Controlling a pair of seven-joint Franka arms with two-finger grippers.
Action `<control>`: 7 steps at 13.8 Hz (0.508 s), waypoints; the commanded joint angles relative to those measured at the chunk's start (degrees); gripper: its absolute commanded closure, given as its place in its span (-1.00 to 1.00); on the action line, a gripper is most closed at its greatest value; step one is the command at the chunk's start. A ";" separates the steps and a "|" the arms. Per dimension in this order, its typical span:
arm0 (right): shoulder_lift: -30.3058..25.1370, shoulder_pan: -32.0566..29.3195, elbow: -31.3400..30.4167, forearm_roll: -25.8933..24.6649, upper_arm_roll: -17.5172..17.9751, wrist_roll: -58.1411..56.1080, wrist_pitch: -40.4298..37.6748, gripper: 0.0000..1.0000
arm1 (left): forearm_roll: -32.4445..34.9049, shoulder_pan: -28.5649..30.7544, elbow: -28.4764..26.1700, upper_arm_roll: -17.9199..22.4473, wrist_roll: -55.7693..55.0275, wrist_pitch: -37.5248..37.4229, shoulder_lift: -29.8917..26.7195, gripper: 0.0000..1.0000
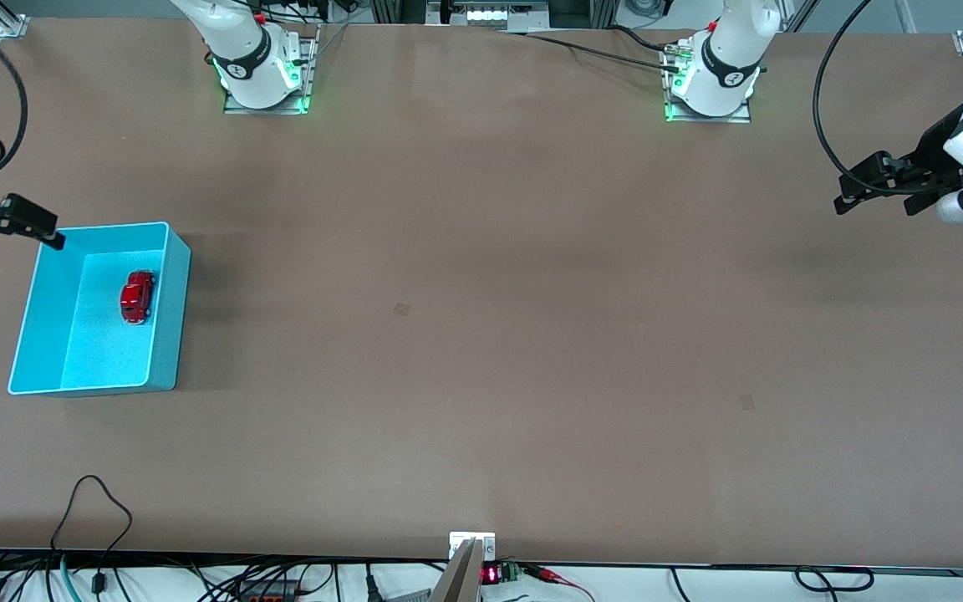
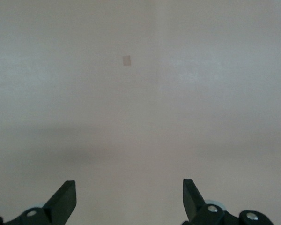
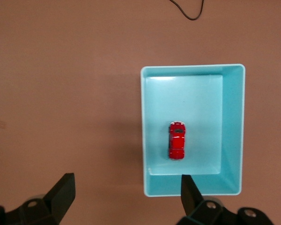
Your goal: Wind red beetle toy and store in blue box
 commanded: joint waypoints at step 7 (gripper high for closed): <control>1.01 2.81 1.93 -0.13 2.30 8.07 -1.61 -1.00 | -0.09 0.87 -1.12 -0.64 -0.89 -0.44 -1.52 -1.00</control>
